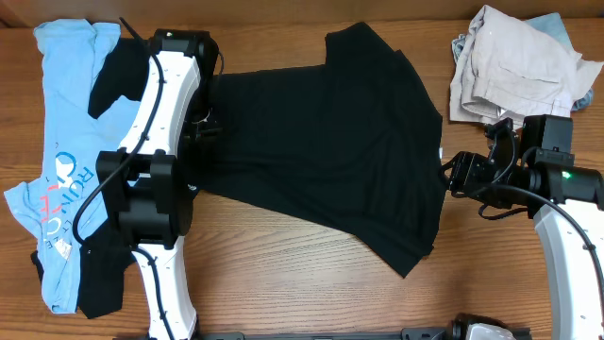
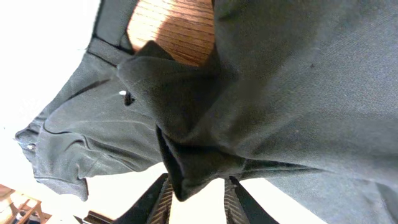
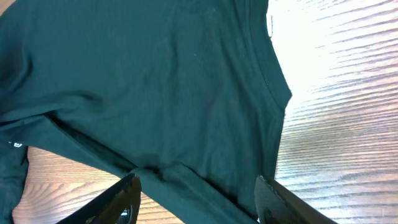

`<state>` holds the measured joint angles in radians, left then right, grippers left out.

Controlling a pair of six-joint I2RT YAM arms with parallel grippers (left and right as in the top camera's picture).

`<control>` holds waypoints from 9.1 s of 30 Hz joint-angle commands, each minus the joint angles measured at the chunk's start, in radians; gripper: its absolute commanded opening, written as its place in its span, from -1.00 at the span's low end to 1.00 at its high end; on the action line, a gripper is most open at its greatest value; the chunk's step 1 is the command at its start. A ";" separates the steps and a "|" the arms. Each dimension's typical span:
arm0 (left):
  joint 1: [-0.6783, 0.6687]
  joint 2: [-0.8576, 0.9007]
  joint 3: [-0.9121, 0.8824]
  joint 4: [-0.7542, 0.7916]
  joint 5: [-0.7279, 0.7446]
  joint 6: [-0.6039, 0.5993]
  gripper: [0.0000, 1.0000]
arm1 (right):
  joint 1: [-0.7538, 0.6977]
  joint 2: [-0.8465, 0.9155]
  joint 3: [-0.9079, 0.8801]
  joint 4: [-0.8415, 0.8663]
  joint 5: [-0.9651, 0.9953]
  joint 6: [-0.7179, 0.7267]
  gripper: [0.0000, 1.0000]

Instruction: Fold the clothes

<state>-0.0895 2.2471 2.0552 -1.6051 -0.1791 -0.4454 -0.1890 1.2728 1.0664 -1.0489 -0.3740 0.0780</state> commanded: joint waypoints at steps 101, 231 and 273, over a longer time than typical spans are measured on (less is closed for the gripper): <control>0.004 -0.244 0.192 0.115 0.024 0.162 -0.92 | 0.237 0.385 -0.085 0.143 0.205 0.405 0.22; 0.045 -0.391 0.500 0.639 -0.054 0.424 -0.92 | 0.079 0.445 1.421 0.076 0.446 -0.217 -0.92; 0.045 -0.195 0.472 -0.085 0.098 0.345 -0.92 | 0.077 0.700 1.458 -0.645 0.189 -0.072 -0.92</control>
<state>-0.0505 2.0972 2.5393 -1.6875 -0.1478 -0.0765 -0.1051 2.0312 2.5076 -1.6905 -0.1795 -0.0185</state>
